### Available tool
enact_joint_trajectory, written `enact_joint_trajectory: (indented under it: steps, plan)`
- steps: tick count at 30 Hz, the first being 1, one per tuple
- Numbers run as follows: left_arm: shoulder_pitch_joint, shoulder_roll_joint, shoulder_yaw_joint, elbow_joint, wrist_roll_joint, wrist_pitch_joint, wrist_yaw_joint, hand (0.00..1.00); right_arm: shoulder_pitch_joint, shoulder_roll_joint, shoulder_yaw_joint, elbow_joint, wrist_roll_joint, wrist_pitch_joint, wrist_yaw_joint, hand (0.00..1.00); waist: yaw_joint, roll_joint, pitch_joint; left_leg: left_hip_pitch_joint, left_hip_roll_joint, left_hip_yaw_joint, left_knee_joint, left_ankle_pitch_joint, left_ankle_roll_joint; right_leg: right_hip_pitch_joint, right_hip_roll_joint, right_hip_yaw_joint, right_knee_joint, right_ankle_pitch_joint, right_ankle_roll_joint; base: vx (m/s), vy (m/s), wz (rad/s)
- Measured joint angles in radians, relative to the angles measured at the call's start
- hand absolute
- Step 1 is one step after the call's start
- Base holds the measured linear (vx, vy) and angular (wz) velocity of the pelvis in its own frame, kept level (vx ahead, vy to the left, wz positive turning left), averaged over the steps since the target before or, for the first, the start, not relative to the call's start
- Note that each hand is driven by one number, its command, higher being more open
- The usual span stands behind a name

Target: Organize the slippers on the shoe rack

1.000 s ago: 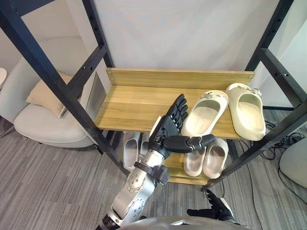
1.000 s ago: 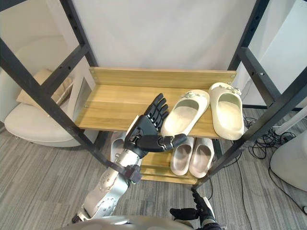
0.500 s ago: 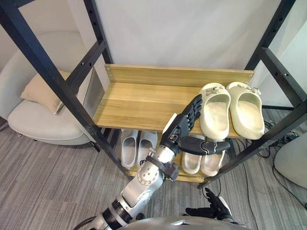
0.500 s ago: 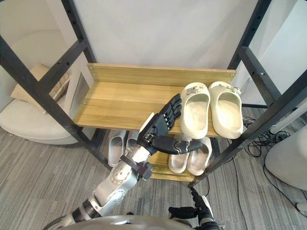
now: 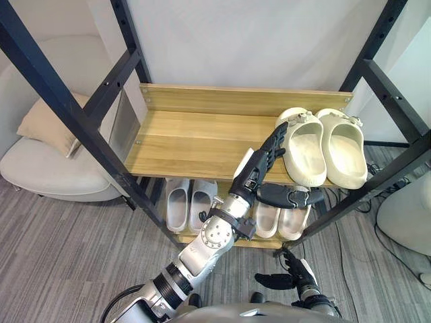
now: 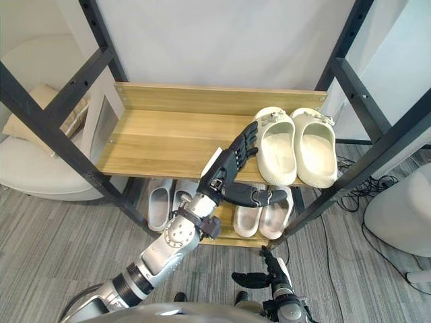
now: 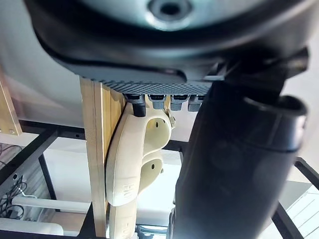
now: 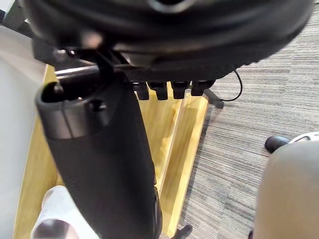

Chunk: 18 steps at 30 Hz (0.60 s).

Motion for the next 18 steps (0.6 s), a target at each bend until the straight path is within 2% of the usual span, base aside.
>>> enact_joint_trajectory:
  steps: [10, 18]
  plan:
    - [0.006, 0.003, 0.027, -0.026, 0.006, -0.006, -0.022, 1.00, -0.016, 0.019, -0.007, 0.004, 0.001, 0.000, -0.013, 1.00, 0.000, 0.008, 0.005, -0.002, 0.001, 0.002, -0.008, 0.002, -0.002, -0.006, 0.000, 0.001, 0.000, 0.000, 0.000, 0.00, 0.000, 0.00]
    - [0.104, 0.019, 0.060, -0.239, -0.192, 0.065, -0.074, 1.00, -0.025, 0.017, -0.006, 0.008, 0.018, -0.002, 0.016, 1.00, 0.014, 0.027, 0.013, -0.019, 0.000, -0.015, -0.001, 0.002, -0.001, -0.012, -0.002, -0.011, 0.005, -0.012, 0.003, 0.05, -0.002, 0.05]
